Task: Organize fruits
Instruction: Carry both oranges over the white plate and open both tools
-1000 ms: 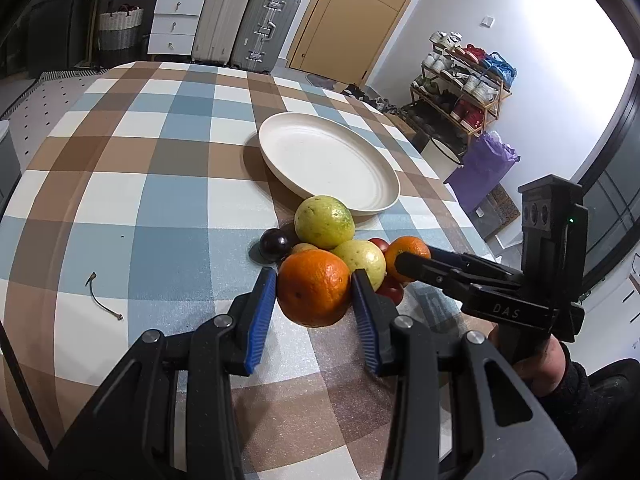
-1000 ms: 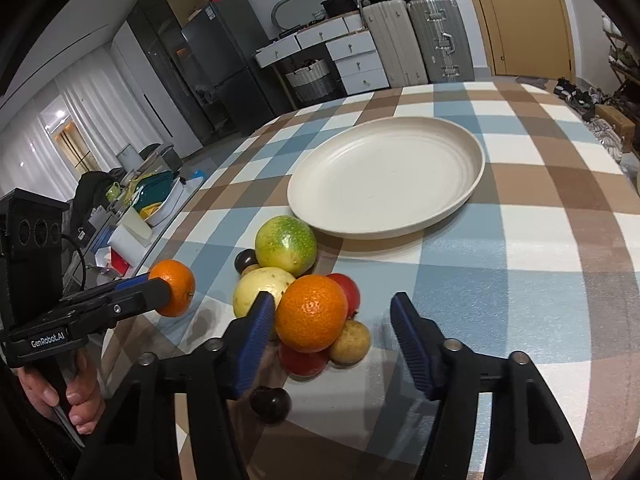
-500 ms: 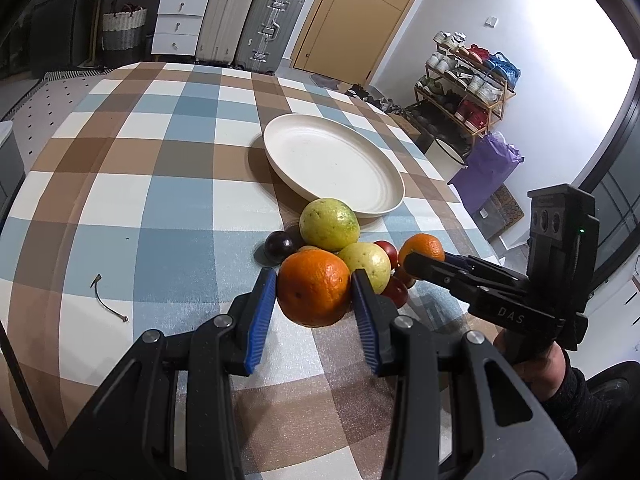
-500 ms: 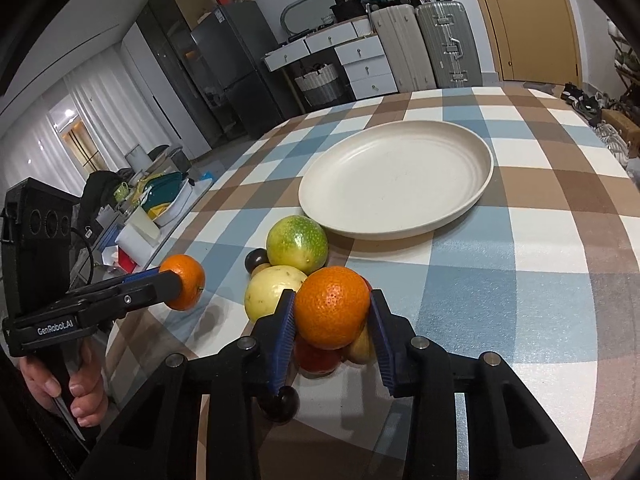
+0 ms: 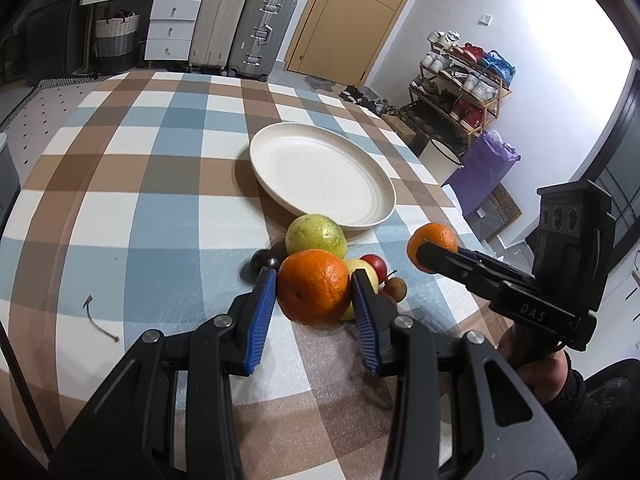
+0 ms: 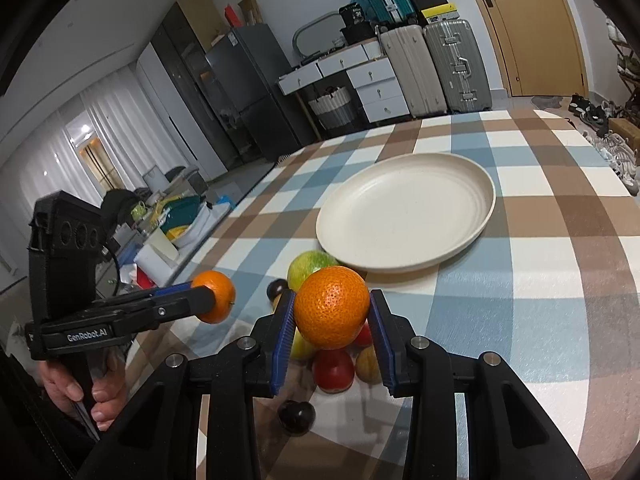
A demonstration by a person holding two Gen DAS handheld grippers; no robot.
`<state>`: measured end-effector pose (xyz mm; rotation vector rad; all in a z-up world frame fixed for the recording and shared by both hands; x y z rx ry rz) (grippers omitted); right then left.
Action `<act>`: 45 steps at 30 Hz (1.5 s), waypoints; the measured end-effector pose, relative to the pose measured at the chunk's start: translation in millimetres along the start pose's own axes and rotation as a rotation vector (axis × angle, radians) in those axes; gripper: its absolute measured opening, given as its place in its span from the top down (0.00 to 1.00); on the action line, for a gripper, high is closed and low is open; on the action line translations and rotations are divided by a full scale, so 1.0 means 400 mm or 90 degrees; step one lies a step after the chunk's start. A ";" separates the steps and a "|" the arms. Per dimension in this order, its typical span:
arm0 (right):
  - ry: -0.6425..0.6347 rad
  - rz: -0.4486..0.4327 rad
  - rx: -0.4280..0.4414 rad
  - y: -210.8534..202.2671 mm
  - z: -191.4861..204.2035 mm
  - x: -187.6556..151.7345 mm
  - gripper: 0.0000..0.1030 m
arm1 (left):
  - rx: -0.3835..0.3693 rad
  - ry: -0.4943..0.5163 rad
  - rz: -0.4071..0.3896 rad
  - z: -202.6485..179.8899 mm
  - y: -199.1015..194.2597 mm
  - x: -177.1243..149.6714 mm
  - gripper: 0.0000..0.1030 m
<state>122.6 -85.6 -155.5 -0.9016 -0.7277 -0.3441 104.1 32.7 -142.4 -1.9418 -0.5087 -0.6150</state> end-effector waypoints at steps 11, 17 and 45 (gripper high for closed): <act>0.000 -0.028 0.016 -0.019 -0.011 0.074 0.65 | -0.021 0.021 0.001 -0.043 0.036 0.093 0.66; -0.004 -0.035 0.019 -0.007 -0.019 0.123 0.65 | -0.029 0.028 0.005 -0.062 0.070 0.162 0.66; 0.027 0.044 -0.010 0.185 -0.196 0.259 0.65 | -0.034 0.007 0.086 -0.030 0.385 0.372 0.65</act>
Point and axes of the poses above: each gripper's, at about its wrist camera, not at the fingertips, and y roughly the way its jaws point, z to its left, x to its top, the point moved 8 cm from there along y, roughly the way its jaws point, and after that the axes turned 3 degrees about z, right-handed, at the moved point
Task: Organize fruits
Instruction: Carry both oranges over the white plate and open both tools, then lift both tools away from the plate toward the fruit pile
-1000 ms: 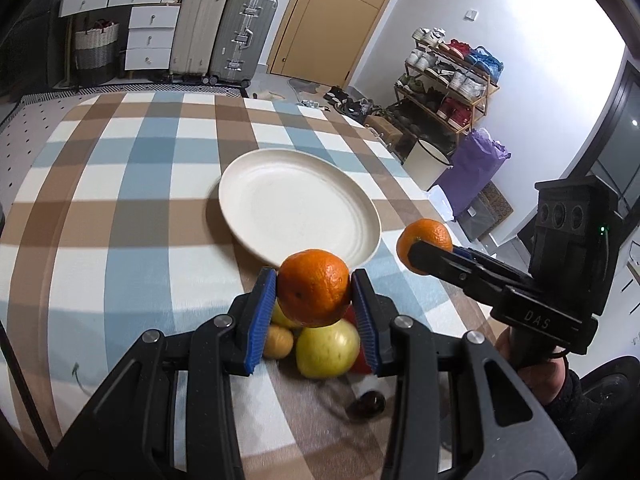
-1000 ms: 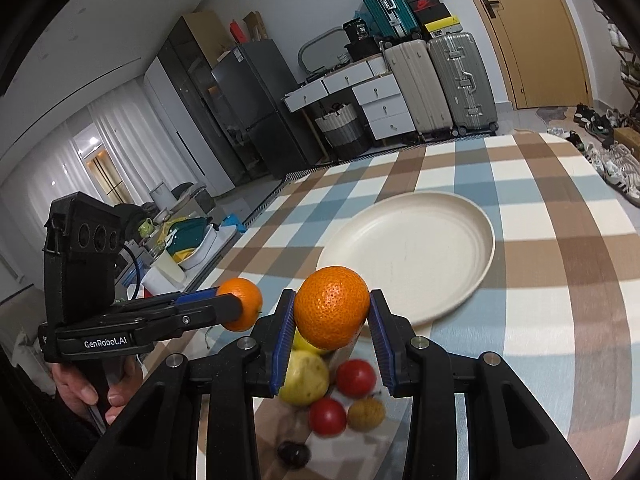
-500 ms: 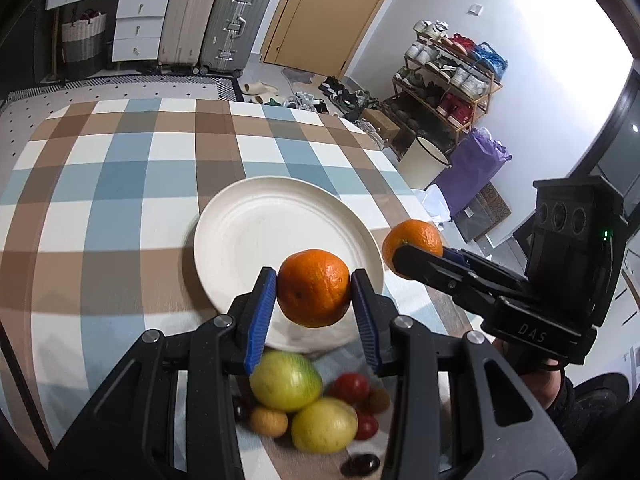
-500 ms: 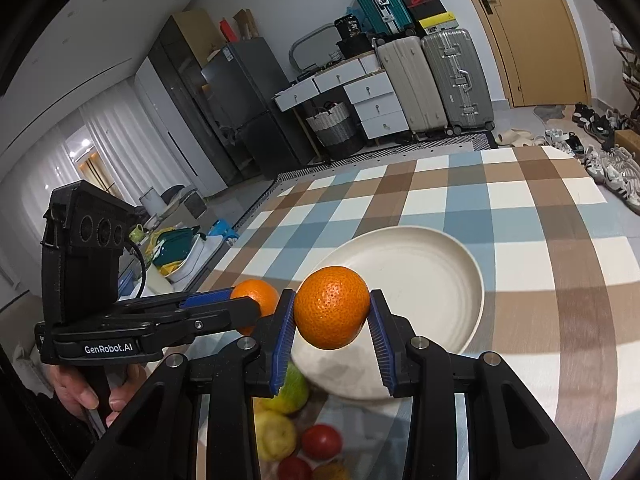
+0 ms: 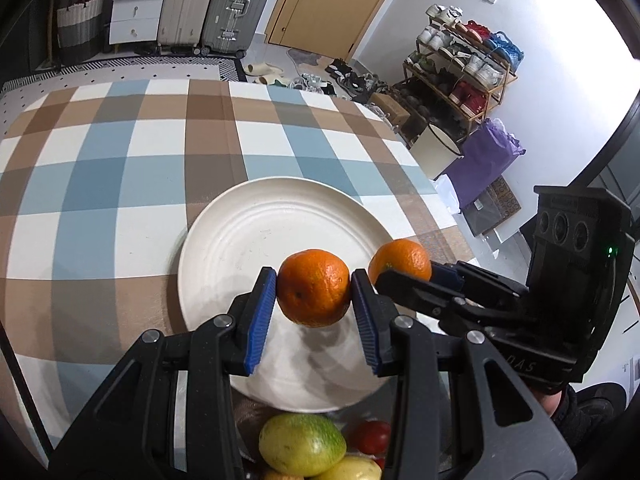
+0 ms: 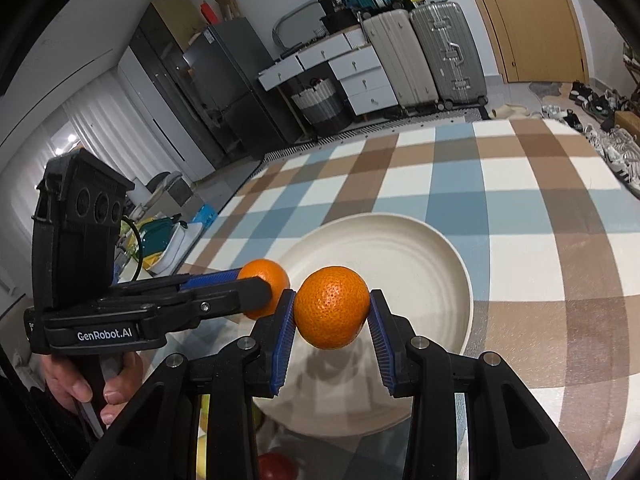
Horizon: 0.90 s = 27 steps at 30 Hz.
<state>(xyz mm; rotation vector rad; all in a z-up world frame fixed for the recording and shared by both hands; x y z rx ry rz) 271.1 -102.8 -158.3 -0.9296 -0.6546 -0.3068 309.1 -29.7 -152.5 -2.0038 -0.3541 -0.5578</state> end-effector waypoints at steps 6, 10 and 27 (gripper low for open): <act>0.007 0.018 -0.009 0.032 -0.027 -0.019 0.65 | 0.004 -0.004 0.015 0.013 0.055 0.002 0.65; -0.002 0.024 -0.033 0.045 -0.034 -0.025 0.64 | -0.001 -0.005 0.037 0.012 0.082 -0.002 0.63; 0.010 -0.080 -0.032 -0.132 -0.008 -0.002 0.26 | 0.044 -0.012 -0.041 0.006 -0.090 -0.025 0.23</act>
Point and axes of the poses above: each gripper's, at about its wrist camera, not at the fingertips, and y roughly the way its jaws point, z to its left, x to its top, the point moved 8 cm from there along y, roughly the way its jaws point, and after that the axes turned 3 degrees about z, right-handed, at the moved point
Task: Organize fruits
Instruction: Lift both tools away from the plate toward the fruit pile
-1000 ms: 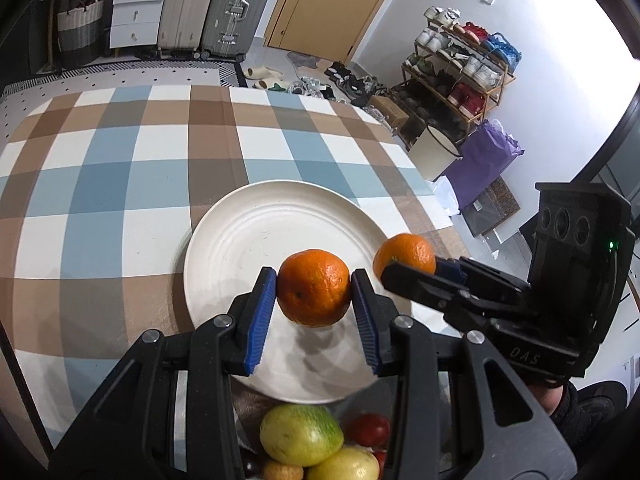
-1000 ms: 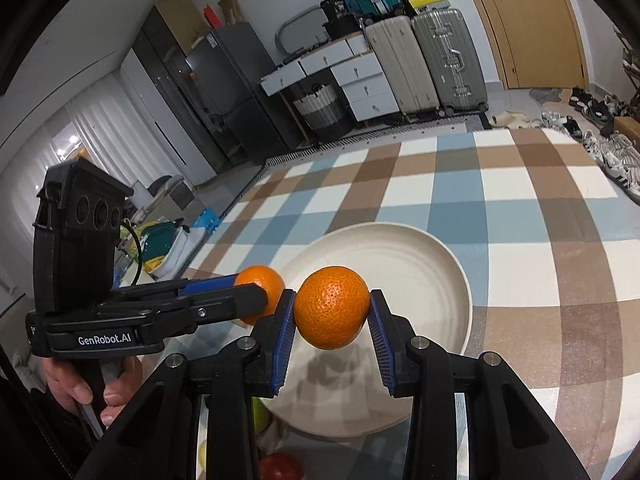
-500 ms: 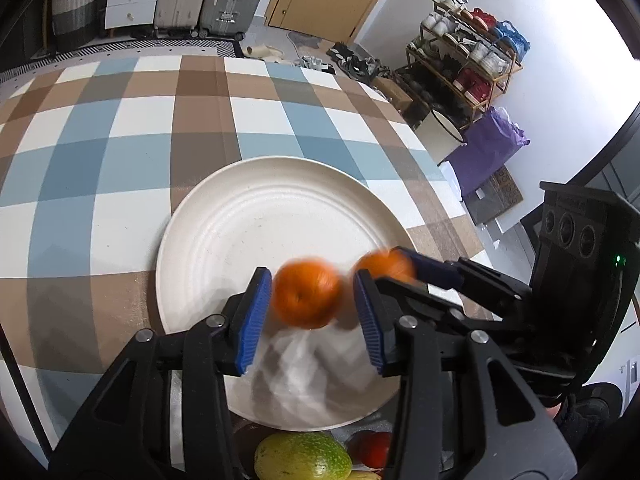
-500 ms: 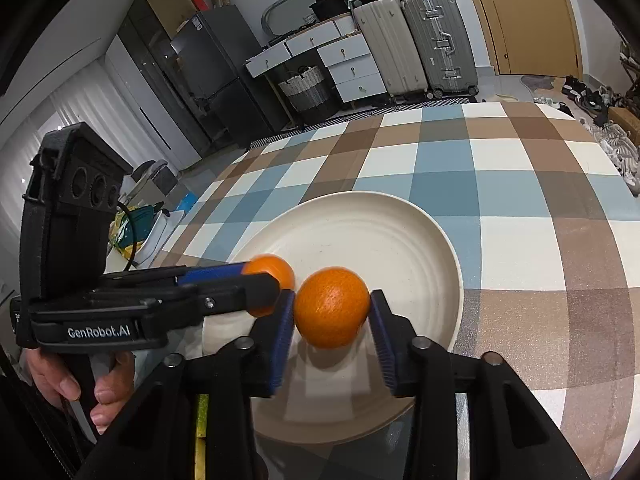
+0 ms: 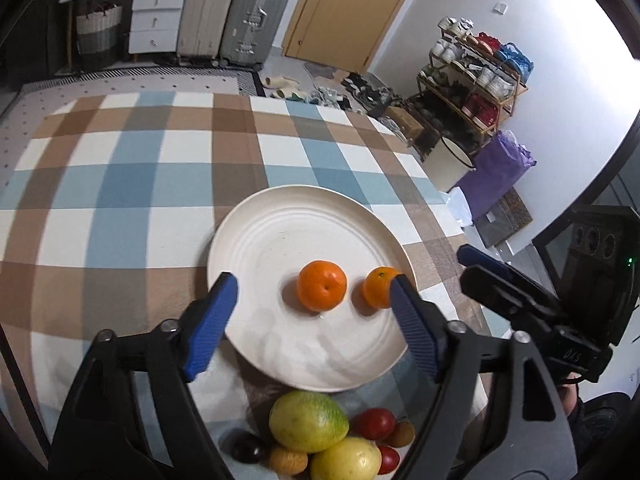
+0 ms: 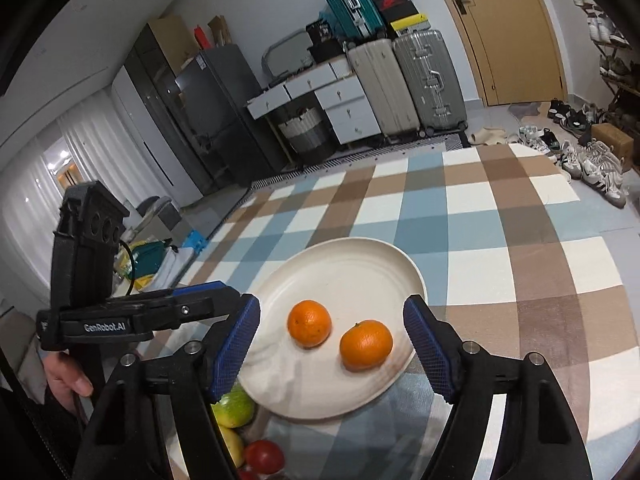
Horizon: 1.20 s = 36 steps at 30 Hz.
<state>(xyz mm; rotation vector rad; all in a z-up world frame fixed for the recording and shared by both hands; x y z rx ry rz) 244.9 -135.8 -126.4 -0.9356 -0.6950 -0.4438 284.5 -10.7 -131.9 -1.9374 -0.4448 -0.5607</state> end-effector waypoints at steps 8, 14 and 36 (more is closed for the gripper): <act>-0.010 -0.031 -0.004 -0.079 0.045 -0.009 0.19 | 0.034 0.006 -0.028 -0.009 -0.109 -0.044 0.21; -0.018 -0.043 0.000 -0.119 0.082 -0.024 0.17 | 0.062 0.004 -0.041 -0.016 -0.175 -0.082 0.17; -0.085 -0.020 -0.034 -0.145 0.191 -0.161 0.01 | 0.097 -0.015 -0.098 0.022 -0.323 -0.246 0.01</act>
Point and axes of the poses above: each gripper's, at about its wrist camera, not at the fingertips, and y roughly the way its jaws point, z to its left, x to its top, the point moved 8 cm from there along y, roughly the way its jaws point, and after that the axes turned 3 degrees about z, right-handed, at the moved point
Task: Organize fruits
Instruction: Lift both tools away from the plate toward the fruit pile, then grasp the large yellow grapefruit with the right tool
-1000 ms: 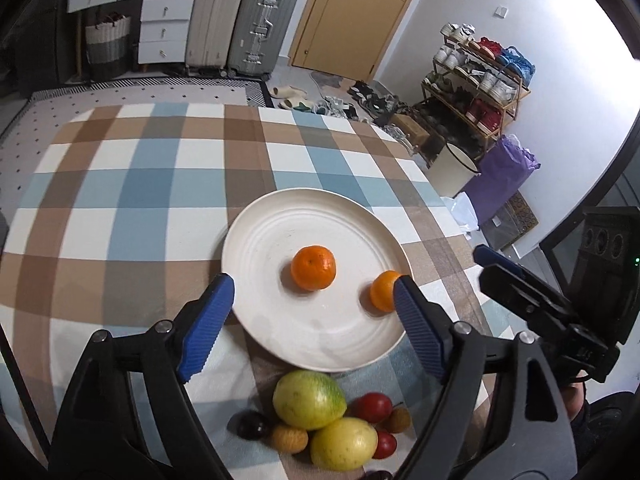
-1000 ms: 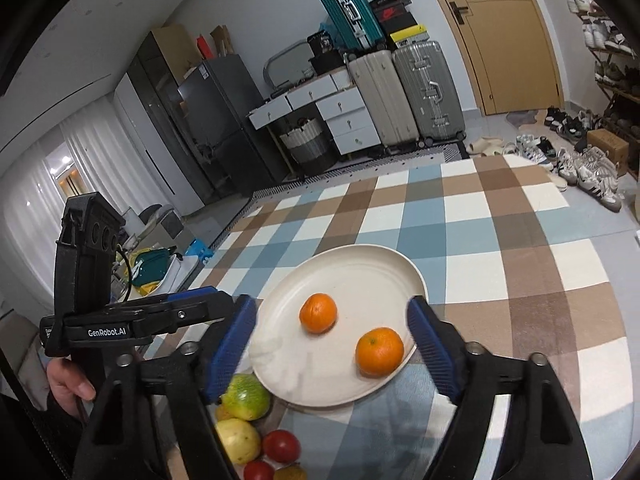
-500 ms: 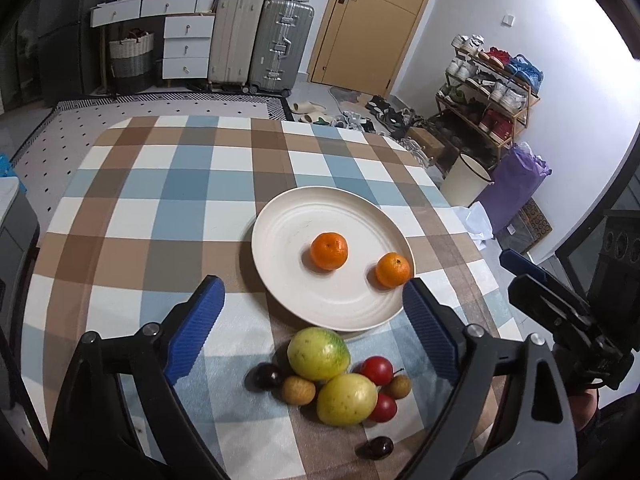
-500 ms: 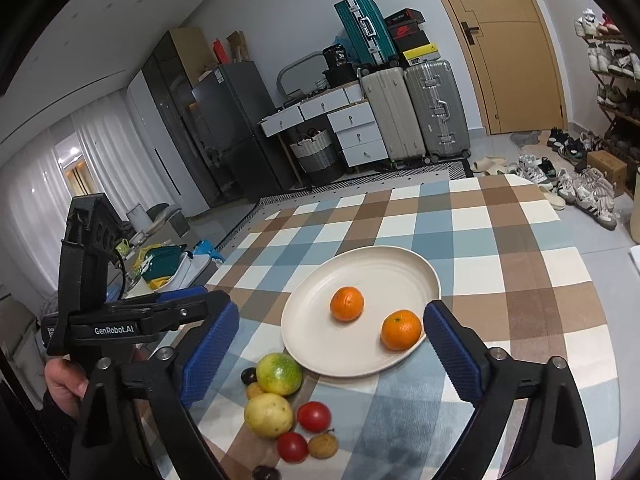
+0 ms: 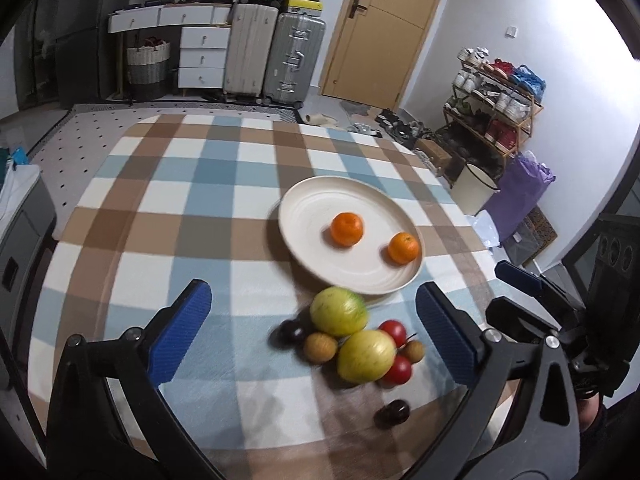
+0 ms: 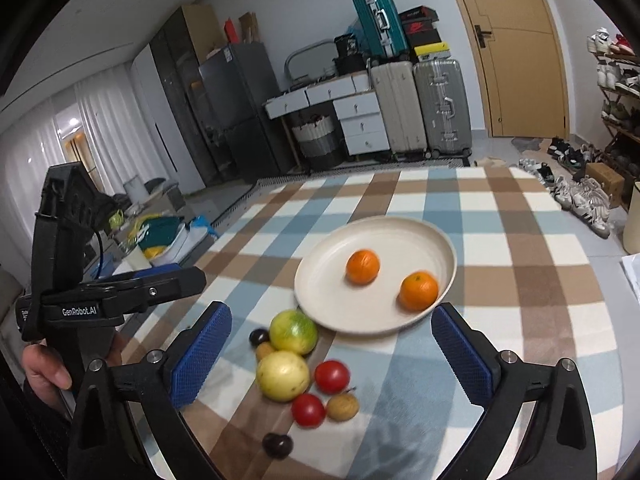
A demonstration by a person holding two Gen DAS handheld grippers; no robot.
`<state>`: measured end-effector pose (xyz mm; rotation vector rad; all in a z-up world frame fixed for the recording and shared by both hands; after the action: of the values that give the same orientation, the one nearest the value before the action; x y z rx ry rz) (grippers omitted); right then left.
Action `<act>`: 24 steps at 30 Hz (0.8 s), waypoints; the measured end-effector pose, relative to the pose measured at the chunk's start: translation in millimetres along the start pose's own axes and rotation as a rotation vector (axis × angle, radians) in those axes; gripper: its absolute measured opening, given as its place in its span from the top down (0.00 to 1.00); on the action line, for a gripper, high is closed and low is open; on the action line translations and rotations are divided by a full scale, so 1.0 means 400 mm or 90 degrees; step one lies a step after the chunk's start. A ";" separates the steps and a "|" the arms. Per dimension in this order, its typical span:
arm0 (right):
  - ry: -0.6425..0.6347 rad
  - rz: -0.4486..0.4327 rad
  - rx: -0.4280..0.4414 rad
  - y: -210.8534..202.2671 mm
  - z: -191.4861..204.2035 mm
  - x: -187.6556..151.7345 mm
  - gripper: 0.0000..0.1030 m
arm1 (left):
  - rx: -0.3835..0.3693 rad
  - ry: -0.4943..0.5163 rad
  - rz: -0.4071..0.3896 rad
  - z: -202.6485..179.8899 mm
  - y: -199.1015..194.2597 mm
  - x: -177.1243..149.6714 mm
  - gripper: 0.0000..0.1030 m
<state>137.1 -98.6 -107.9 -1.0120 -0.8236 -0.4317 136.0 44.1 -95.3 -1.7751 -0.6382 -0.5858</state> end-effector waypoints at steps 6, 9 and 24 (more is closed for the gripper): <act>-0.003 0.032 0.022 0.027 0.035 -0.050 0.01 | 0.004 -0.011 0.013 0.050 -0.008 -0.064 0.01; -0.004 0.051 0.036 0.047 0.053 -0.073 0.01 | 0.010 -0.017 0.019 0.073 -0.007 -0.089 0.01; -0.081 0.110 0.044 0.146 0.140 -0.141 0.01 | 0.020 -0.071 0.037 0.178 0.007 -0.138 0.01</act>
<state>117.7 -24.2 -169.6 -1.0450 -0.8508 -0.1912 102.8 104.6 -153.3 -1.8004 -0.6667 -0.4380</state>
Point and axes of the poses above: each gripper's, at about its wrist camera, not at the fingertips, and y roughly the way its jaws point, z to its left, x to its top, the point moved 8 cm from there along y, roughly the way its jaws point, and after that the axes turned 3 degrees about z, right-handed, at the moved point
